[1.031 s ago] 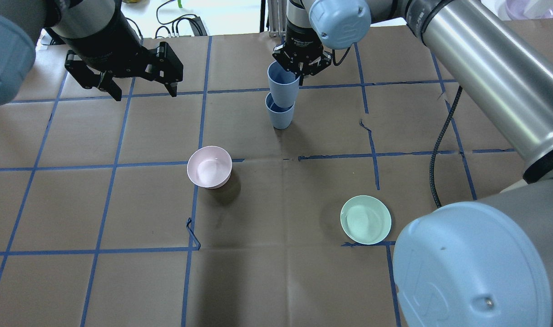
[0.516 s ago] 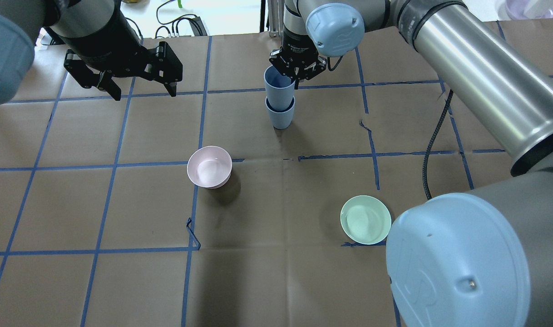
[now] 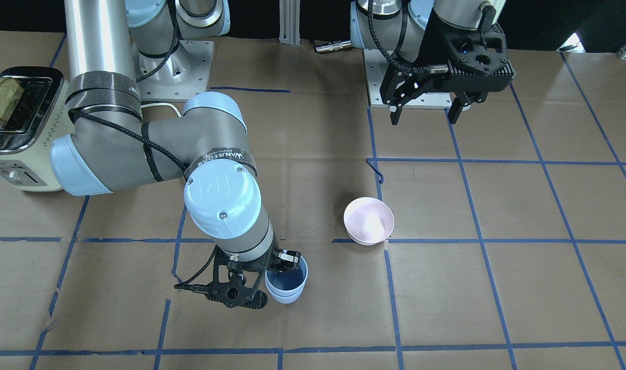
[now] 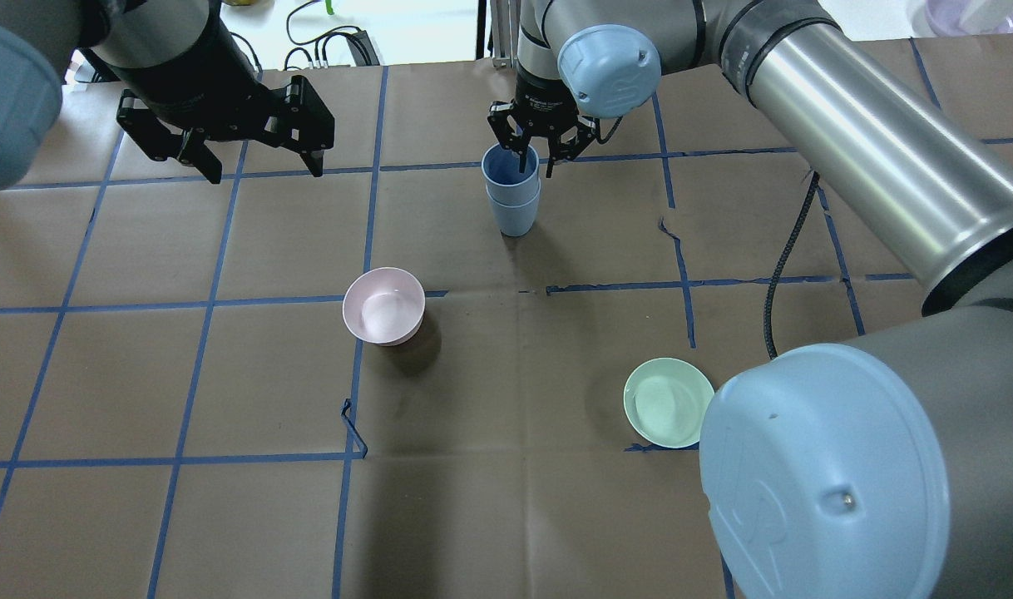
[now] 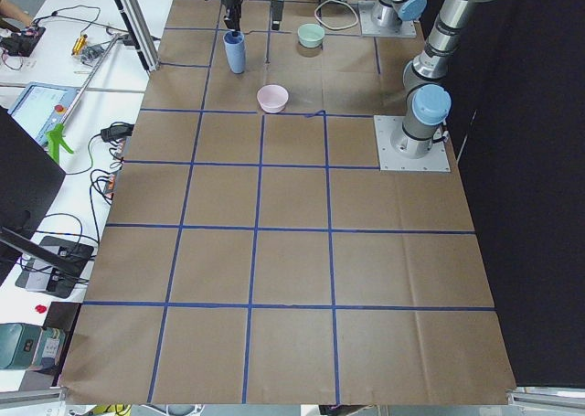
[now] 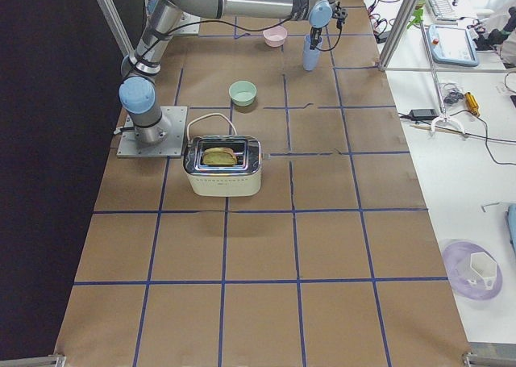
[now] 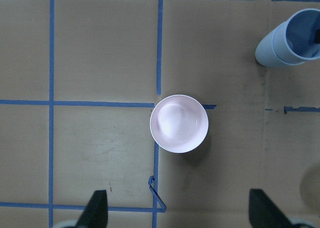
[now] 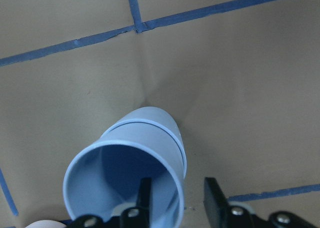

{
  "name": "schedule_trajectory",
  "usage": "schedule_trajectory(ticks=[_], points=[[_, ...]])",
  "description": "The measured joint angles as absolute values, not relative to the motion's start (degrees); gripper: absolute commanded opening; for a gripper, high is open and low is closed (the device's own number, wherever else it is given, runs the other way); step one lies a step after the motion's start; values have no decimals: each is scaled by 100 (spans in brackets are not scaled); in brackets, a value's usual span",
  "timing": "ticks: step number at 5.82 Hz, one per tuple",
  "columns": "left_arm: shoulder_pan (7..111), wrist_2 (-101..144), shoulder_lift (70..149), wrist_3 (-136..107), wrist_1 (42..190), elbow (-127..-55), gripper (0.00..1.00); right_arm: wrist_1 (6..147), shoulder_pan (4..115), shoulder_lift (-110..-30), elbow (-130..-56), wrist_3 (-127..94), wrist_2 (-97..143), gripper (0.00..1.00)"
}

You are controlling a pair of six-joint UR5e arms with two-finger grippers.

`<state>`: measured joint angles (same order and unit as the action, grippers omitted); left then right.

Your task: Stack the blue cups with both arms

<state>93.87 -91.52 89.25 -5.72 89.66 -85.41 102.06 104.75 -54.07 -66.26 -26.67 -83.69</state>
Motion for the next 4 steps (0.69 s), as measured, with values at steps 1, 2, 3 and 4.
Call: schedule_trajectory(ticks=[1,2,3,4], points=[[9387,-9150,8924,-569,8965,-8542,98,10186,10453,-5495,-6580,-2691,-8373,100],[9387,-9149,8922,-565,8965,-8542,98,9975,10388,-5724,-6528,-2676,-8399,100],[9387,-9149,8921,-563,8965,-8543,98,9621,10233,-6072,-6533,-2583,-8437,100],[9387,-9146,8923,-557,8962,-8543,98,9174,9969,-6480,-6607,-2294,-8467,100]])
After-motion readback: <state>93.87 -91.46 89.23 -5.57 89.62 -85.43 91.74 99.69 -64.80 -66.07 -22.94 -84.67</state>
